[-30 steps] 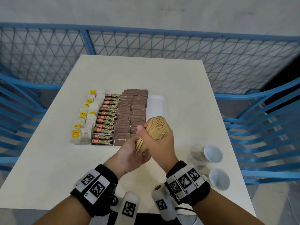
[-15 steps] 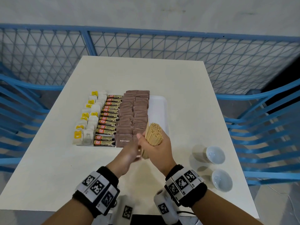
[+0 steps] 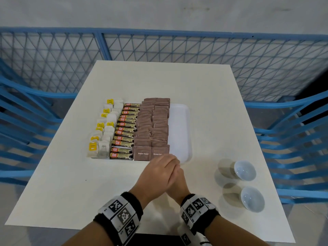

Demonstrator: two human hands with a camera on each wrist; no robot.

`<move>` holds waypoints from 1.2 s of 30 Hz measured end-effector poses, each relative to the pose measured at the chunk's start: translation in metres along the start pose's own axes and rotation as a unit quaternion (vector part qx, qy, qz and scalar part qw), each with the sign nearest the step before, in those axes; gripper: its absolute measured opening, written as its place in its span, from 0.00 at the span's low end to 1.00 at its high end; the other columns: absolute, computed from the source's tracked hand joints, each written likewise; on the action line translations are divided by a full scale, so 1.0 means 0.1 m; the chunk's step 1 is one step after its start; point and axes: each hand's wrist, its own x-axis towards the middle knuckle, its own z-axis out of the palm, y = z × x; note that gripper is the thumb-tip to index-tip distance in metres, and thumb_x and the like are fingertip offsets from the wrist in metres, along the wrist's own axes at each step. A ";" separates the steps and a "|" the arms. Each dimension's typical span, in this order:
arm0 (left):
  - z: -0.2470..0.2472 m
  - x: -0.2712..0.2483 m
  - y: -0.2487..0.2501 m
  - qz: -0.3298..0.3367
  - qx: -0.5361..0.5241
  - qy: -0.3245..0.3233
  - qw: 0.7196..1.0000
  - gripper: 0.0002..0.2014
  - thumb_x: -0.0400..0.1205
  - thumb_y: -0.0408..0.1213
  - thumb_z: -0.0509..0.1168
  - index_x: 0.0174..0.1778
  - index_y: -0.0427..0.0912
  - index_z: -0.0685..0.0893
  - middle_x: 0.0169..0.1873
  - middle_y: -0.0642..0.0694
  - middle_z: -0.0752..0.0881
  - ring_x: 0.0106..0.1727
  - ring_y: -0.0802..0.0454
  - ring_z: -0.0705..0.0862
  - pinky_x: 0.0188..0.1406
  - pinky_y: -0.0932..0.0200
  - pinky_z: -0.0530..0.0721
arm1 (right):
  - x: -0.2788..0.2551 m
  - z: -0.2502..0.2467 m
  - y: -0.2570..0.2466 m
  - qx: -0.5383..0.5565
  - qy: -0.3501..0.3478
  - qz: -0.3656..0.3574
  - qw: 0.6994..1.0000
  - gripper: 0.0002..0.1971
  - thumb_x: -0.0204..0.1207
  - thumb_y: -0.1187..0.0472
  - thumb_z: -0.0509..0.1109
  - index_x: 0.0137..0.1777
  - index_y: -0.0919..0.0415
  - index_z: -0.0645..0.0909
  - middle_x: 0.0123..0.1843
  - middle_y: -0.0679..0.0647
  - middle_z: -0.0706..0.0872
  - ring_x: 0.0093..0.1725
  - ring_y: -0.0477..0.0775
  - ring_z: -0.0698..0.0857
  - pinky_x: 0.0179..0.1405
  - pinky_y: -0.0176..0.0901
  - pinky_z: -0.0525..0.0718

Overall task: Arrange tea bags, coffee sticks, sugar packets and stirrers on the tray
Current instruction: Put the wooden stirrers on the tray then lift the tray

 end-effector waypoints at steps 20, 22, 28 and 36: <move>0.00 -0.03 -0.09 0.021 -0.008 -0.024 0.999 0.17 0.79 0.31 0.59 0.62 0.33 0.82 0.42 0.44 0.85 0.46 0.54 0.77 0.53 0.60 0.78 | 0.16 0.45 -0.23 -0.186 0.115 0.210 0.953 0.18 0.74 0.85 0.53 0.44 0.70 0.82 0.47 0.63 0.85 0.68 0.61 0.75 0.49 0.41 0.78; -0.02 -0.03 -0.12 -0.014 -0.033 -0.039 0.999 0.21 0.80 0.32 0.57 0.71 0.36 0.75 0.39 0.47 0.82 0.41 0.55 0.76 0.49 0.62 0.79 | 0.05 0.27 -0.28 -0.088 0.087 0.207 0.970 0.12 0.74 0.82 0.58 0.41 0.68 0.80 0.41 0.57 0.84 0.65 0.49 0.81 0.45 0.36 0.82; -0.27 0.22 -0.31 -0.198 -0.196 0.028 0.960 0.26 0.81 0.36 0.57 0.77 0.44 0.64 0.37 0.50 0.83 0.41 0.61 0.78 0.47 0.73 0.76 | 0.03 0.09 0.01 0.160 -0.047 0.015 0.986 0.13 0.64 0.57 0.74 0.47 0.47 0.76 0.36 0.43 0.86 0.34 0.42 0.84 0.32 0.35 0.82; -0.59 0.56 -0.67 -0.342 -0.300 0.030 0.890 0.20 0.81 0.36 0.64 0.70 0.45 0.77 0.42 0.53 0.87 0.43 0.54 0.85 0.33 0.71 0.79 | 0.27 0.11 -0.31 0.148 -0.079 0.046 0.985 0.12 0.73 0.68 0.69 0.46 0.48 0.74 0.37 0.49 0.79 0.25 0.45 0.78 0.27 0.42 0.82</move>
